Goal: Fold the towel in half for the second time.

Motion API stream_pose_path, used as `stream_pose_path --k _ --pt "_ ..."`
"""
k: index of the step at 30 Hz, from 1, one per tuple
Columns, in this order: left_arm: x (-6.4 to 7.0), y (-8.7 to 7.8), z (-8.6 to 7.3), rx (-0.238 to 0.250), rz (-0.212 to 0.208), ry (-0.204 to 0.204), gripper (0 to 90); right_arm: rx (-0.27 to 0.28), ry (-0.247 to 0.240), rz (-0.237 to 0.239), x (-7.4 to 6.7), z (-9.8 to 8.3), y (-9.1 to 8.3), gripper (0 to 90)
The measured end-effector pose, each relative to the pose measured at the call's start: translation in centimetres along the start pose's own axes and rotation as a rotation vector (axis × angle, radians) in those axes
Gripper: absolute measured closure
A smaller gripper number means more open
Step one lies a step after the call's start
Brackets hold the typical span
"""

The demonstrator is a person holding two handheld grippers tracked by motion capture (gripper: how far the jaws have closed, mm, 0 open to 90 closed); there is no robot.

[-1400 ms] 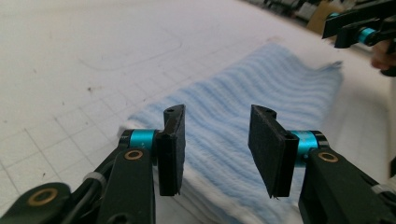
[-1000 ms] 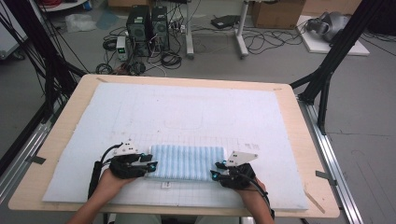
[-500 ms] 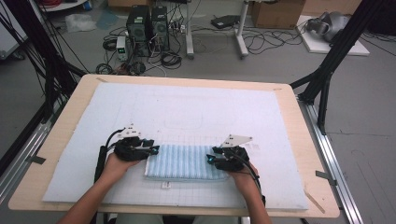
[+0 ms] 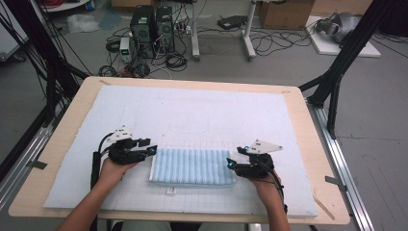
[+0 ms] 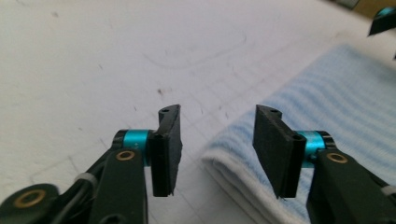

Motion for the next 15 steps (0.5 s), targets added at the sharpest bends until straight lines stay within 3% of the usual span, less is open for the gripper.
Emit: stream_pose_path --k 4,7,9,15 --pt "-1.0 -1.2 1.0 0.083 -0.007 -0.025 37.2 0.025 0.014 -0.106 1.2 -0.2 -1.7 23.6" --pt "-1.8 -1.6 1.2 0.105 0.017 -0.056 24.2 0.062 0.021 -0.184 1.9 -0.3 -3.1 12.8" --pt "-2.0 -1.9 1.3 0.118 0.032 -0.060 21.0 0.076 0.022 -0.224 2.3 -0.6 -4.0 12.1" --pt "-1.6 -2.1 1.3 0.131 0.036 -0.012 19.5 0.103 0.035 -0.252 2.8 -0.9 -5.5 12.0"
Point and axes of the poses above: each handheld gripper's, and its own axes: y roughly forward along the jaws, z roughly out of its top, x roughly to its right, the point moved 5 cm from there along y, roughly forward along the jaws, and after that the axes turned 11 degrees about z, right-handed, at the moved point
